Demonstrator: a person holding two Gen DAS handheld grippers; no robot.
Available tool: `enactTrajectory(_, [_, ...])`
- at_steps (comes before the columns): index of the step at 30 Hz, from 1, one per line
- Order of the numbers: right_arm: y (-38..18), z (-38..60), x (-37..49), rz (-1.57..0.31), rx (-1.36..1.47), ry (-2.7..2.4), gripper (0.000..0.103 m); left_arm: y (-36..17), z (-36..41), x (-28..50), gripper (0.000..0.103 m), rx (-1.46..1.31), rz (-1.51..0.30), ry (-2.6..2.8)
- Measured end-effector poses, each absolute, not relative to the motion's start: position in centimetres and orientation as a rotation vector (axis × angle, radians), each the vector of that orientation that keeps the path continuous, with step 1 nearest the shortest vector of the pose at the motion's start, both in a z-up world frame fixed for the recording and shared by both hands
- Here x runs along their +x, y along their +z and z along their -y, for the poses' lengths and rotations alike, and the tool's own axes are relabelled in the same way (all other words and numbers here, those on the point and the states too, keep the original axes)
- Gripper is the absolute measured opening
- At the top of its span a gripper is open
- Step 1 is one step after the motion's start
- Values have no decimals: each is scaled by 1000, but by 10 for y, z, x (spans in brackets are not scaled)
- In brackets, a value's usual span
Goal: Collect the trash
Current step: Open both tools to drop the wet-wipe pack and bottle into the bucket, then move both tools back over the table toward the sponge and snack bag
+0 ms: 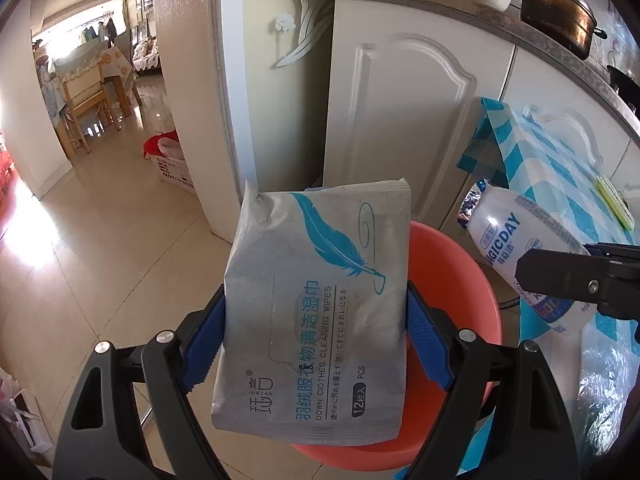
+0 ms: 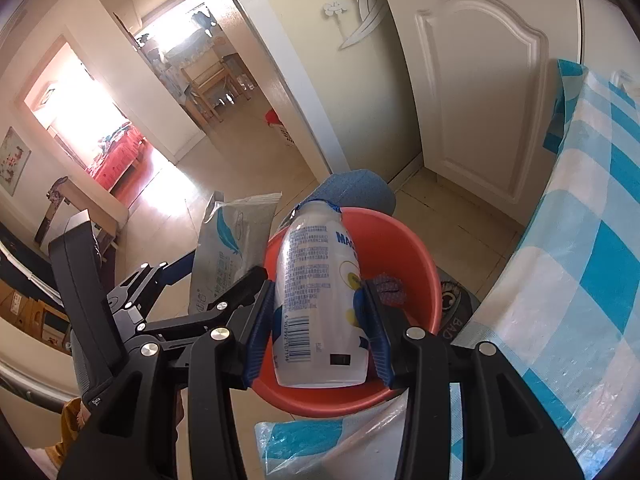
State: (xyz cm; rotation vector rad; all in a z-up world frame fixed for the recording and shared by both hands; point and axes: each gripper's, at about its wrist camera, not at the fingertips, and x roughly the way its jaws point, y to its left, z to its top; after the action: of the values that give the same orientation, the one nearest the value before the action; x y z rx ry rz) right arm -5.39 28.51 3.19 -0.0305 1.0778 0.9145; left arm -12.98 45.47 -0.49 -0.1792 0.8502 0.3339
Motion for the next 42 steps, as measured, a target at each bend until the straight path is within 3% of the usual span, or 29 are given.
enactTrajectory(6, [28, -288, -56, -1081, -42, 905, 45, -16, -452, -129, 84, -177, -886, 327])
enactTrajectory(10, [32, -280, -57, -1059, -22, 886, 57, -26, -452, -126, 91, -164, -927, 331])
enactTrajectory(13, [40, -270, -57, -1013, -24, 852, 74, -29, -457, -128, 91, -191, -936, 345])
enactTrajectory(17, [49, -252, -54, -986, 22, 839, 80, -26, -458, -130, 91, -178, -934, 362])
enactTrajectory(33, [62, -199, -55, -944, 120, 777, 81, 0, -439, -128, 92, -131, -898, 375])
enactTrajectory(35, [63, -192, -56, -937, 124, 769, 89, 3, -435, -127, 92, -124, -896, 378])
enactTrajectory(42, [66, -162, -63, -917, 154, 743, 90, 18, -415, -126, 96, -90, -872, 372])
